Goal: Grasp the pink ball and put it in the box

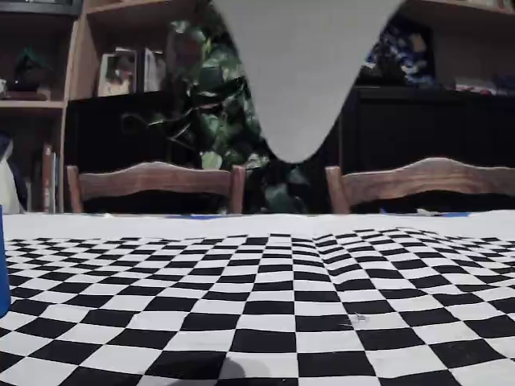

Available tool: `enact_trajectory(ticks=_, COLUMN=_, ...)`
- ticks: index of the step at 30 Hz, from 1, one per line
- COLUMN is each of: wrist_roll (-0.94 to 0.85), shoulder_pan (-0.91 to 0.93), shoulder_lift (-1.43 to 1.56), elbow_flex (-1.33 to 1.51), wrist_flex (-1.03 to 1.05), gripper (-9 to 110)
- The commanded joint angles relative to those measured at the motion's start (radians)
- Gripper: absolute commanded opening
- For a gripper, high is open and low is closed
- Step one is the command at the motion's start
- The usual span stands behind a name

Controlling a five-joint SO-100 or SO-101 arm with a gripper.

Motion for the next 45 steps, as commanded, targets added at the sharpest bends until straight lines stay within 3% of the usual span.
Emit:
enact_trajectory(ticks=1, wrist_roll=-0.009, shoulder_pan=0.005, shoulder_lift=-0.043, elbow_flex=-0.005, wrist_flex=-0.137, gripper=5)
enact_trajectory(ticks=6, wrist_roll=-0.121, shoulder_pan=0.003, shoulder_lift=-0.074, elbow_flex=-0.005, wrist_flex=-0.264, gripper=11)
enact_trajectory(ticks=10, wrist_roll=-0.296, shoulder_pan=0.008, shoulder_lift=-0.071, elbow_flex=0.005, wrist_flex=-0.325, gripper=12)
enact_trajectory(ticks=12, wrist_roll=-0.39, shoulder_pan=0.012, shoulder_lift=-0.067, elbow_flex=0.005, wrist_flex=-0.351, gripper=19)
enact_trajectory(ticks=23, wrist_roll=-1.181, shoulder_pan=0.011, shoulder_lift=-0.069, elbow_flex=0.008, wrist_flex=-0.405, gripper=21)
enact_trajectory(ticks=28, wrist_roll=-1.405, shoulder_pan=0.017, shoulder_lift=-0.06, elbow_flex=0.008, wrist_flex=-0.407, gripper=21)
enact_trajectory(ticks=45, wrist_roll=-1.485, shoulder_pan=0.052, shoulder_lift=-0.06, elbow_flex=0.008, wrist_flex=-0.449, gripper=21)
